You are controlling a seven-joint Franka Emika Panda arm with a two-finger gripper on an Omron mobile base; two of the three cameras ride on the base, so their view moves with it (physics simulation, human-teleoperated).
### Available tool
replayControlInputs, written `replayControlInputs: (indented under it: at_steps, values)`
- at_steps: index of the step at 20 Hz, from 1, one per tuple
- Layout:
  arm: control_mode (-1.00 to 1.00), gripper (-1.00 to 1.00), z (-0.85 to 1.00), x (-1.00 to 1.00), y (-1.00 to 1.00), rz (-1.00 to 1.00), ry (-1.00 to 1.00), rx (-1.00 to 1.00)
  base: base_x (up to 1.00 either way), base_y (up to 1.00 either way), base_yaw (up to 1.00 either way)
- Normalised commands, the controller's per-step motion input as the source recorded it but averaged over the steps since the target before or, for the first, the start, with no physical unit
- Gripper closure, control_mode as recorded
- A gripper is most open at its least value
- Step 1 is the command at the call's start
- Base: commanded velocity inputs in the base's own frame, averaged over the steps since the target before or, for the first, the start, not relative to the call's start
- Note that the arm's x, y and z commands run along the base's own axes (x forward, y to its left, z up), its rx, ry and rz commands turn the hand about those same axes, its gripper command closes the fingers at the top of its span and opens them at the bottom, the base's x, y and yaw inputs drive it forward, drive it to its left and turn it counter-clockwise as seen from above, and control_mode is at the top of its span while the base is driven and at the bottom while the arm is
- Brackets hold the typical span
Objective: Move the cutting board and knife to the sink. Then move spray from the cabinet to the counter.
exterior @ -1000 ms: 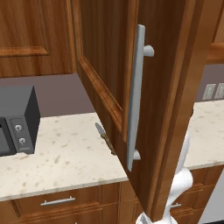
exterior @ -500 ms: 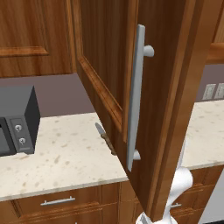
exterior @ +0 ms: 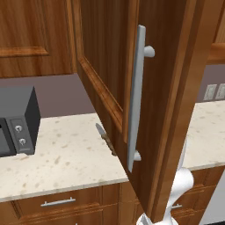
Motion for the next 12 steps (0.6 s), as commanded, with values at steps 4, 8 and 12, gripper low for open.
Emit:
replayControlInputs:
  at_steps: [4,8,12]
  values:
    - [-1.0,-1.0,-0.53,-0.75,-0.61,0.0,0.0,0.0,0.0,0.0,0.0]
    - [-1.0,-1.0,-0.63,-0.89,-0.72,0.0,0.0,-0.01,0.0,0.0,0.0]
    - [-1.0,-1.0,-0.67,-0.98,-0.76,0.0,0.0,0.0,0.0,0.0,0.0]
